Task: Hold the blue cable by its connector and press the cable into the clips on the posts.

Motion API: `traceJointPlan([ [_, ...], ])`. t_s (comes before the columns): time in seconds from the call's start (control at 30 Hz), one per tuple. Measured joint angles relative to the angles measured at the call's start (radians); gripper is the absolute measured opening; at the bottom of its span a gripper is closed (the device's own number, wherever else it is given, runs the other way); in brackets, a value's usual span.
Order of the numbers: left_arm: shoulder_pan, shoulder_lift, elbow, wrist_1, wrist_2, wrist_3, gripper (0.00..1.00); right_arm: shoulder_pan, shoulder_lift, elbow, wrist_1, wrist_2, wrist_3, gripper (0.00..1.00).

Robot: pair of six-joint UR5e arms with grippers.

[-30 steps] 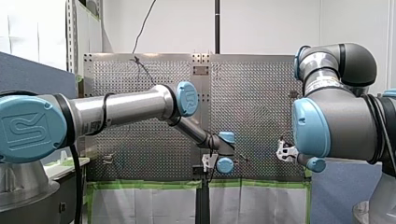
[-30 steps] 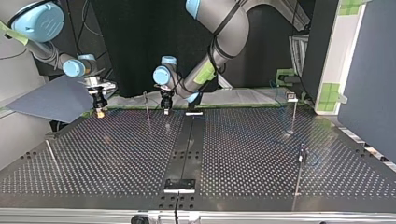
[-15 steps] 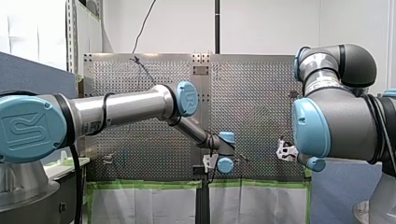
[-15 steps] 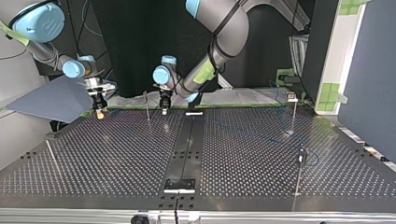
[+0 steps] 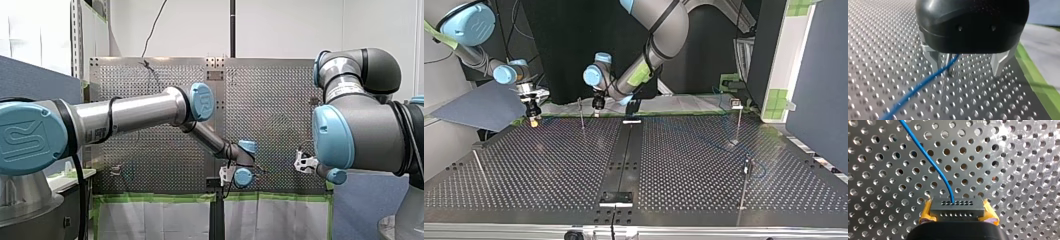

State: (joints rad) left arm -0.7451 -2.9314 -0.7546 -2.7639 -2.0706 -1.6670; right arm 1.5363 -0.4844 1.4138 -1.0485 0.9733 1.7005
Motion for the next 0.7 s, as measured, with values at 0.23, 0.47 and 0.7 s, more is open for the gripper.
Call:
traceJointPlan([
  [0.23,-0.014,0.060,-0.060,0.007,0.015,0.049,1.00,0.005,0.001,0.000,0.005,0.001,-0.001,0.00],
  [0.47,-0.043,0.108,-0.122,-0.028,0.015,0.075,1.00,0.009,0.005,0.000,0.011,0.001,-0.004,0.00],
  [0.7,-0.068,0.114,-0.182,-0.076,0.016,0.086,1.00,0.010,0.009,0.000,0.015,0.001,-0.006,0.00],
])
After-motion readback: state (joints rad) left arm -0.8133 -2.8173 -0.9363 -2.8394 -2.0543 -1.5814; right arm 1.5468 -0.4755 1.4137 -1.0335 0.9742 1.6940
